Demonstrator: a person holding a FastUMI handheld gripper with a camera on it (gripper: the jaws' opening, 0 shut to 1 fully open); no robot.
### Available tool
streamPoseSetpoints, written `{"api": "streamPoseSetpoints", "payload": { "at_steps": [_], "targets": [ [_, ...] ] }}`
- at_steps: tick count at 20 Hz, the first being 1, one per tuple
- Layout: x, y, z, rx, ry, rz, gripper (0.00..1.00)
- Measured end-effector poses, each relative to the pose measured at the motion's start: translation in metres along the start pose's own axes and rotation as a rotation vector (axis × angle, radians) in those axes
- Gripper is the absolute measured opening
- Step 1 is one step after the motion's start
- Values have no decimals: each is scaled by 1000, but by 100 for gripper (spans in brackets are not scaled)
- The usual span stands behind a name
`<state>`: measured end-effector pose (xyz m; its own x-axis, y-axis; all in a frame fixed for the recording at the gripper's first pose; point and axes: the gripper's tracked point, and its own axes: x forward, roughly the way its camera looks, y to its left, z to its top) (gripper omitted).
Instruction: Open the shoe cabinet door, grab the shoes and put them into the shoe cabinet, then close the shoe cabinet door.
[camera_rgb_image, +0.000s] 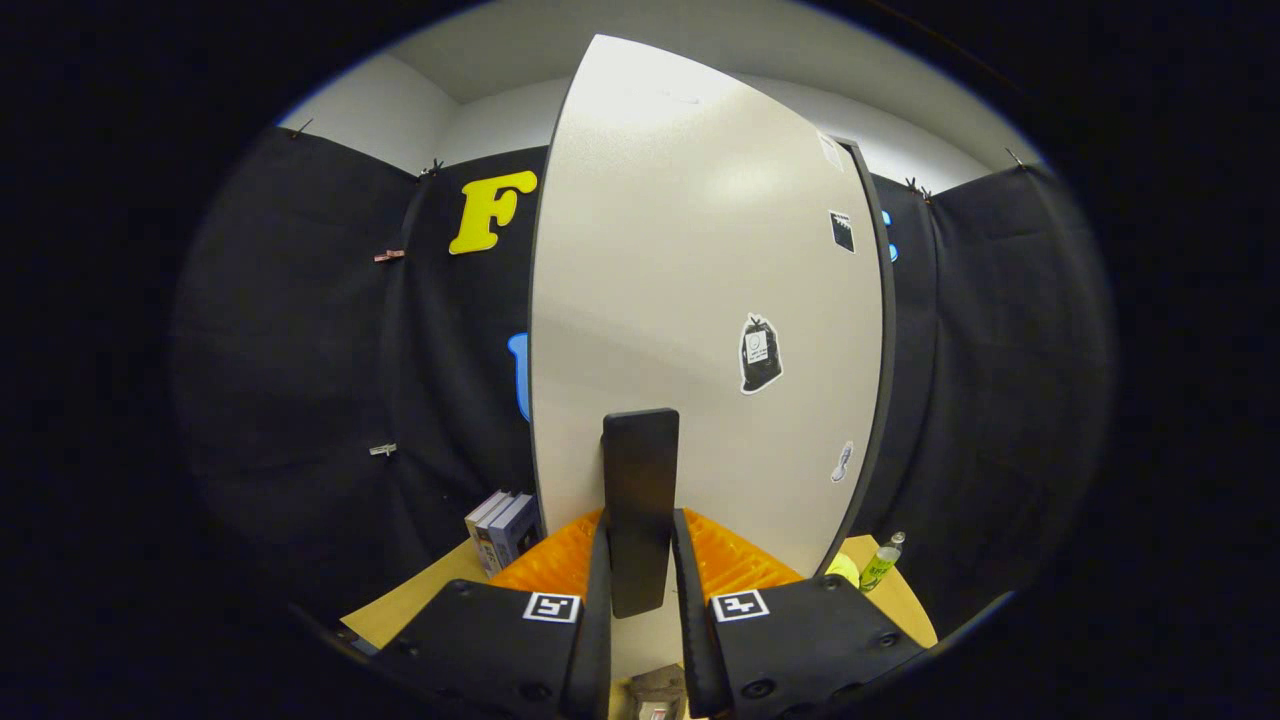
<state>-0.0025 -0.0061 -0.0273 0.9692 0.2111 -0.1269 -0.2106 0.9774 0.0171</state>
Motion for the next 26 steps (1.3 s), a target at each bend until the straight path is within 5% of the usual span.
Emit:
{"api": "streamPoseSetpoints", "payload": {
  "at_steps": [15, 17, 26],
  "targets": [
    [-70, -85, -1, 23, -23, -36, 33],
    [-78, -90, -5, 45, -7, -30, 52],
    [-119, -147, -3, 39, -23, -142, 52]
  ]
}}
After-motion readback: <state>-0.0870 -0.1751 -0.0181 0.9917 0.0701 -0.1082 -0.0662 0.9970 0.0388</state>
